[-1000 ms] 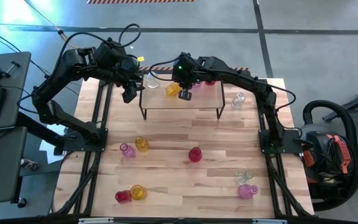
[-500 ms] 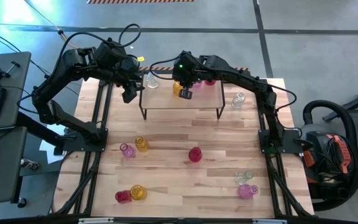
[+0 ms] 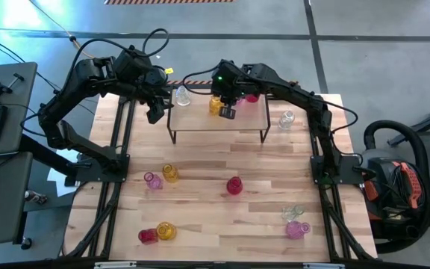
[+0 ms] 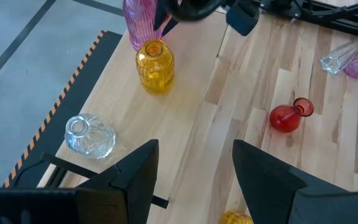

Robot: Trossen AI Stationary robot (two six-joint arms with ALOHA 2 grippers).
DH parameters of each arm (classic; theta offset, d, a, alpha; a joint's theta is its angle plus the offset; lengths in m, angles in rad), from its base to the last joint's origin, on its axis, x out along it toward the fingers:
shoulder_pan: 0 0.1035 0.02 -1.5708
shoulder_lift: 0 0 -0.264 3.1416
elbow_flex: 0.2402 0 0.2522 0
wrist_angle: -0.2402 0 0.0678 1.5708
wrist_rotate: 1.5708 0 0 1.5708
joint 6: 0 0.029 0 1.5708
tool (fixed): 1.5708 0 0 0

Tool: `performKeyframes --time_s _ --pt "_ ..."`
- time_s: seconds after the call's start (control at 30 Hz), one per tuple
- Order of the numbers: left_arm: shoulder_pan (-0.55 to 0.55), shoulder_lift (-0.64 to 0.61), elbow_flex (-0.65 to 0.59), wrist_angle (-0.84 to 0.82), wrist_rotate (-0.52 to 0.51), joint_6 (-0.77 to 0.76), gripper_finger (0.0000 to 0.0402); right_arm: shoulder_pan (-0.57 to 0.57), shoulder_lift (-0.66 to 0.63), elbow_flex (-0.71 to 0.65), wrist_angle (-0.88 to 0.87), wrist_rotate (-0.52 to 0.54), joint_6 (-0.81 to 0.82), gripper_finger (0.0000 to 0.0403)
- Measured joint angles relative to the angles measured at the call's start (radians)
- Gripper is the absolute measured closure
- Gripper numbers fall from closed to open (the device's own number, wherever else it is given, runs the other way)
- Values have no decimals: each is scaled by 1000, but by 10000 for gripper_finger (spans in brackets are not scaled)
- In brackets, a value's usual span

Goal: Sort vases onto shelf
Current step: Put the bottom right yellow vase on the shelf

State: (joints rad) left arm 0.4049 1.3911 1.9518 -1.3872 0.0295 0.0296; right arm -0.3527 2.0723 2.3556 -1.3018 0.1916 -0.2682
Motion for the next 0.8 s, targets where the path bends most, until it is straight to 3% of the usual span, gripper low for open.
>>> performKeyframes --time_s 0.33,0.8 --pt "0 0 0 0 0 0 204 0 0 -52 -43 -101 54 375" --pt "0 0 0 0 0 0 204 -6 26 -68 32 -125 61 375"
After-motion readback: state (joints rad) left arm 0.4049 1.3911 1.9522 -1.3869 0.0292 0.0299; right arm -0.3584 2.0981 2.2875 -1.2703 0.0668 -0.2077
